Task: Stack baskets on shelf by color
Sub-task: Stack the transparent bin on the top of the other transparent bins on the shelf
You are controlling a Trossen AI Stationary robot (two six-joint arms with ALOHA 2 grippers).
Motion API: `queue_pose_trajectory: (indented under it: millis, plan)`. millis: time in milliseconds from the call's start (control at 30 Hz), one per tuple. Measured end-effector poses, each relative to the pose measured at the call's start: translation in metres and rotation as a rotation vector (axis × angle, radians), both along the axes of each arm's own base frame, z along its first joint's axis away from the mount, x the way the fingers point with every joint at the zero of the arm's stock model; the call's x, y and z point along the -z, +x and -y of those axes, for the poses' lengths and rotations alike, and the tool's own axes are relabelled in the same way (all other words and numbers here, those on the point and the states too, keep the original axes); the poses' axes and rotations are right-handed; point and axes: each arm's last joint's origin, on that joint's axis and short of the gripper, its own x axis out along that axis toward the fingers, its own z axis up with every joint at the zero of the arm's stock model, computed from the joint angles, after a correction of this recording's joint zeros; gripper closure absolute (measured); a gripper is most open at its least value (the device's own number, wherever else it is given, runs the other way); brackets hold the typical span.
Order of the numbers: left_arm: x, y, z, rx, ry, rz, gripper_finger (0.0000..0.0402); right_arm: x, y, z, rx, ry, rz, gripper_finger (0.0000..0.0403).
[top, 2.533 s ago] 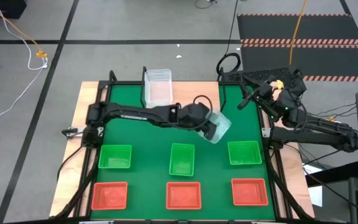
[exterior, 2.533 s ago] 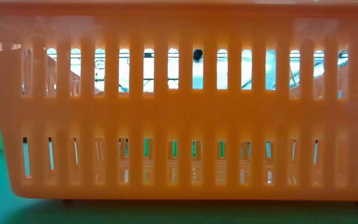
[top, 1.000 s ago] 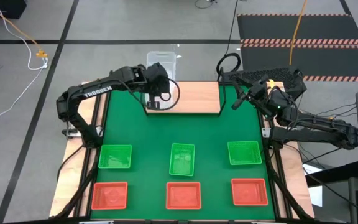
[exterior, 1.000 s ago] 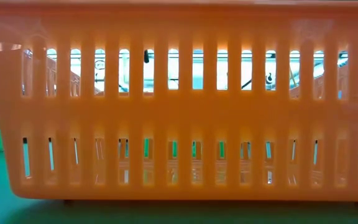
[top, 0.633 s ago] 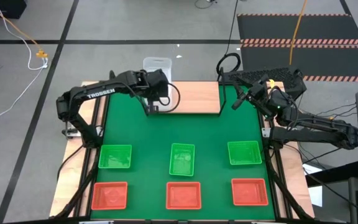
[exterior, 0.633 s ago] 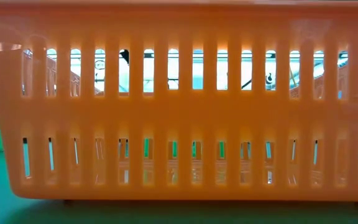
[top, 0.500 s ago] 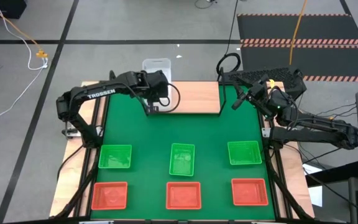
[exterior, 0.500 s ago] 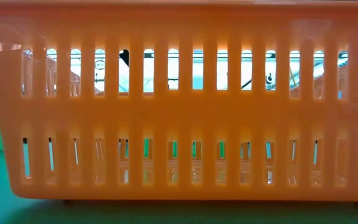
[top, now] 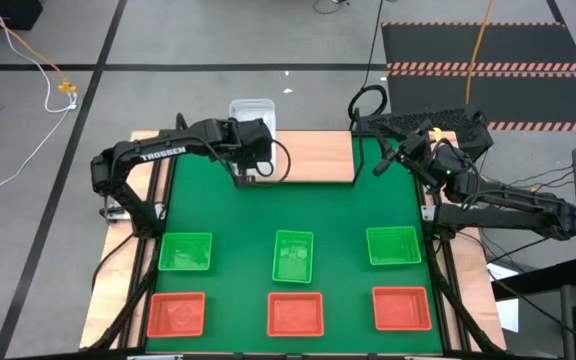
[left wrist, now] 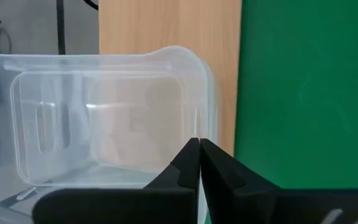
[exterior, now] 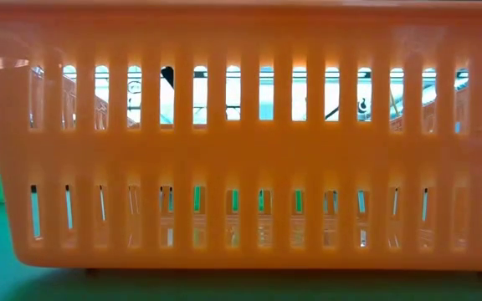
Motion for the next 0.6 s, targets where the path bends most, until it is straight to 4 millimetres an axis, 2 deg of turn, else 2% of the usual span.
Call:
queue_pose_trajectory:
  millis: [133, 233, 433, 600]
  plan:
    - [-0.006, -0.004, 0.002, -0.017, -0.001, 0.02, 0.0398, 0.0, 0.0, 0.0, 0.0, 0.0, 0.0, 0.0291]
    - [-0.009, -0.006, 0.003, -0.04, -0.001, 0.041, 0.0389, 0.0, 0.0, 0.0, 0.0, 0.0, 0.0, 0.0291]
    - [-0.013, -0.001, 0.001, -0.103, 0.004, 0.134, 0.0338, 0.0, 0.0, 0.0, -0.001, 0.005, 0.005, 0.0291]
    - [-0.013, 0.001, 0.007, -0.054, -0.01, 0.132, 0.028, 0.0, 0.0, 0.0, -0.001, 0.006, 0.004, 0.0291]
